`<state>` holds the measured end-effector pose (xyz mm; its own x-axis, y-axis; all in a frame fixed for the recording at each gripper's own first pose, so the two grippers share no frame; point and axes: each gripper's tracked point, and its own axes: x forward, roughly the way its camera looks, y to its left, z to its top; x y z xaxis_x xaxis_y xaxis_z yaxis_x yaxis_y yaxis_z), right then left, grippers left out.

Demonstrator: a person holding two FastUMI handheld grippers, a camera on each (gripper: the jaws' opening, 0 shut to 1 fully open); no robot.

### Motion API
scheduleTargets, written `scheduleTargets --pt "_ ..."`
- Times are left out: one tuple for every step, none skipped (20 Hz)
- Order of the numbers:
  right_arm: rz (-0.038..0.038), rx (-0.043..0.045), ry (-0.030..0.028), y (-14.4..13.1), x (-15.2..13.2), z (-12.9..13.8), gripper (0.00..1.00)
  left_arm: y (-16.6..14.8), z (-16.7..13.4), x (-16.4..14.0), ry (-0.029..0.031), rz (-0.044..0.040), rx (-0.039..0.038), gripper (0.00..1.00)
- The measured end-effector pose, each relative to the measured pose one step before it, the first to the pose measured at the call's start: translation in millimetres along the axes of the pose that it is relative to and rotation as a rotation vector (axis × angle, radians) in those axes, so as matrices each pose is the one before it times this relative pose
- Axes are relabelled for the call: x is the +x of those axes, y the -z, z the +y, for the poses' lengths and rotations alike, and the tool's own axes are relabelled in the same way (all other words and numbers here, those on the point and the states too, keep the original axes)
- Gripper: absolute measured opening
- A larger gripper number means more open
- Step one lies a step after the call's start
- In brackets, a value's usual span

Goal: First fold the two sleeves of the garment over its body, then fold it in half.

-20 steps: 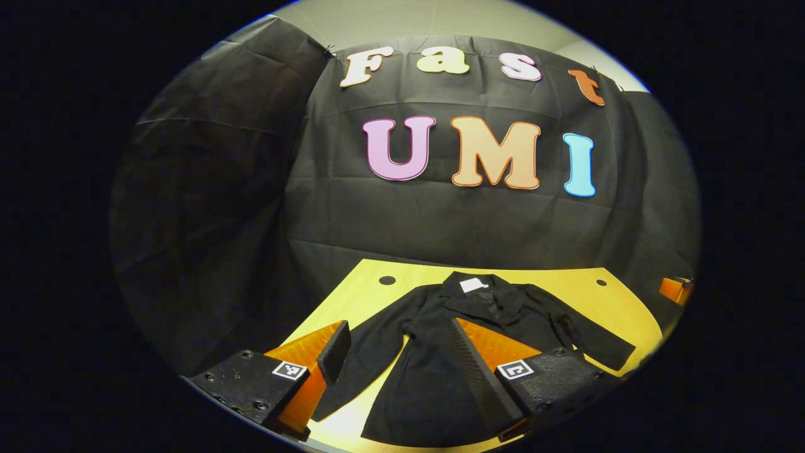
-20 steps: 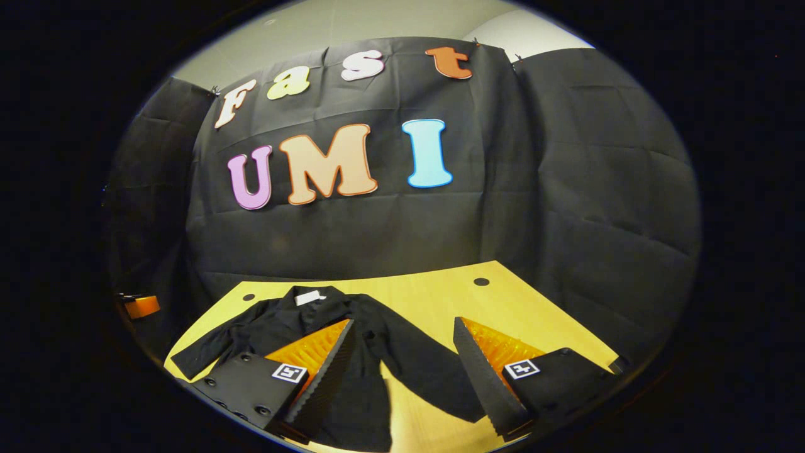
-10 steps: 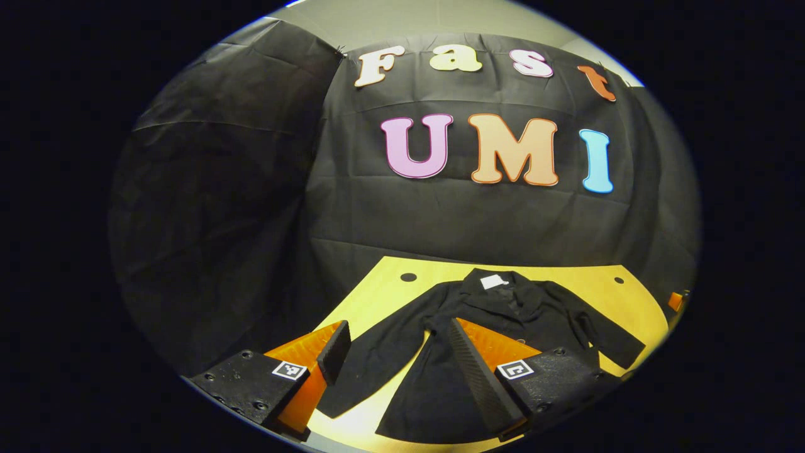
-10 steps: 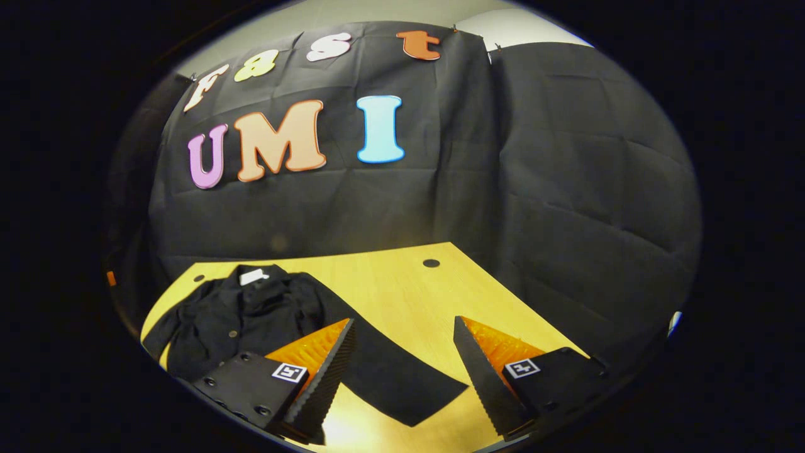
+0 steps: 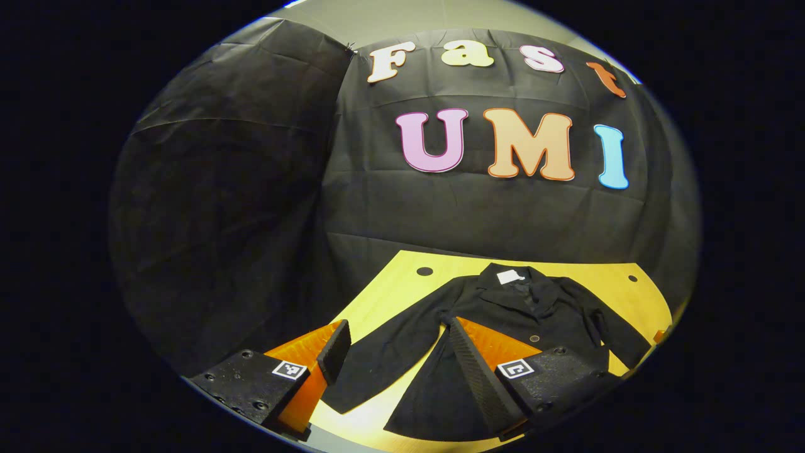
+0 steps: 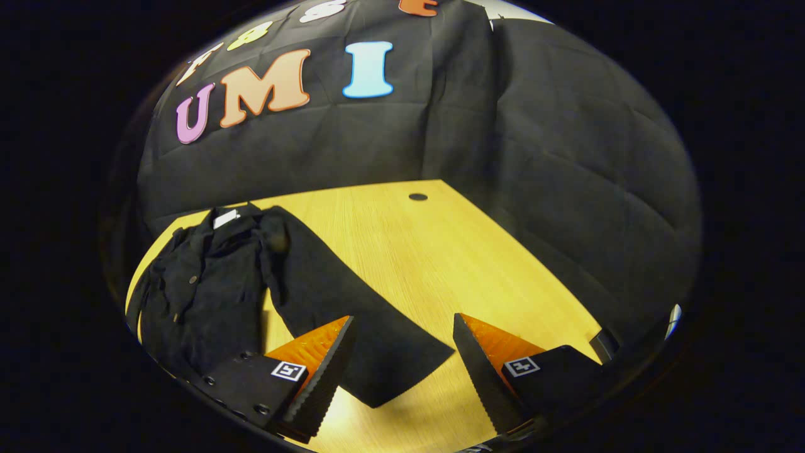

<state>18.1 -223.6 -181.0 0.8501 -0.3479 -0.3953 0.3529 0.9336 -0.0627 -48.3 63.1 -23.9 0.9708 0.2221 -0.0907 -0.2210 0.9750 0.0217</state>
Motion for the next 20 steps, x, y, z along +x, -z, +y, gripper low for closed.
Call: scheduleTargets --pt "0.03018 -0.00189 -0.00013 8.18 7.06 -1.5 0.95 0.57 1.38 0.04 -0.00751 0.00546 -0.00182 0.94" --pt "0.02898 0.00037 -0.00198 7.16 7.13 0.36 0.95 2.13 2.5 -0.88 -0.00819 0.00487 -0.0018 0.94" --pt "0.02878 0.00613 -0.00424 5.77 4.89 -0.18 0.98 0.91 1.56 0.66 -0.00663 0.00569 -0.00076 0.94" --pt "0.0218 0.00906 -0.00793 4.79 5.18 1.04 0.98 1.53 1.55 -1.11 -0.00761 0.00421 -0.00097 0.94" --pt "0.01218 0.01169 -0.00696 1.4 4.41 1.28 0.96 0.06 1.69 1.01 -0.00693 0.00176 -0.00076 0.94" --pt "0.01039 0.00842 -0.00979 2.6 3.68 1.53 0.99 0.31 1.06 -0.75 -0.00569 0.00251 -0.00009 0.94" --pt "0.01301 0.00239 -0.00285 2.63 4.75 1.01 0.99 -0.12 -0.32 0.11 -0.00131 0.00203 0.00133 0.94" --pt "0.01975 -0.00323 -0.00391 4.88 2.0 -0.2 0.99 -0.08 -1.2 -0.27 0.00154 -0.00075 0.00321 0.94" --pt "0.01092 -0.00771 -0.00321 1.34 2.81 0.4 0.99 -2.26 -0.92 0.46 -0.00064 -0.00426 0.00356 0.94" --pt "0.01025 -0.01087 0.00018 1.51 2.24 0.2 0.99 0.16 -1.57 0.51 0.00207 -0.0037 0.00313 0.94" --pt "0.00063 -0.01018 -0.00008 -0.61 0.28 0.41 0.95 -1.58 -1.83 1.37 0.00459 -0.00089 0.00584 0.94" --pt "-0.00082 -0.00408 -0.00103 -0.7 0.78 0.41 0.96 0.79 -1.85 -0.25 0.00336 0.00114 0.00498 0.94" --pt "0.0028 0.00215 -0.00453 1.58 -0.96 0.21 0.99 -0.84 -2.6 1.61 0.00412 0.00049 0.00292 0.94" --pt "0.00269 0.0054 -0.00455 0.16 -0.95 0.1 0.96 -0.65 -2.53 0.41 0.00566 -0.00142 0.00106 0.94" --pt "0.00377 0.00385 0.00017 0.03 0.11 -1.78 0.99 -0.8 -2.93 1.18 0.00788 0.00008 -0.00011 0.94" --pt "0.00334 0.00356 0.00313 -0.56 -0.24 -0.24 0.99 1.05 -2.68 0.27 0.00978 -0.00007 -0.00263 0.94" --pt "0.00185 0.00335 0.0037 0.43 0.11 0.43 0.96 -0.48 -3.39 2.62 0.01127 -0.00157 -0.0057 0.94" --pt "0.00074 0.01098 0.01179 -0.52 -0.28 -0.76 0.98 1.51 -2.26 0.56 0.00678 0.00307 -0.00309 0.94" --pt "-0.00025 0.02336 0.01548 -0.15 -1.48 1.26 0.94 0.67 -1.02 1.39 0.00599 0.00249 -0.00069 0.94" --pt "-0.00173 0.0181 0.01397 0.35 -0.22 -0.02 0.88 1.54 -0.54 1.11 0.00377 0.00181 -0.00069 0.94"
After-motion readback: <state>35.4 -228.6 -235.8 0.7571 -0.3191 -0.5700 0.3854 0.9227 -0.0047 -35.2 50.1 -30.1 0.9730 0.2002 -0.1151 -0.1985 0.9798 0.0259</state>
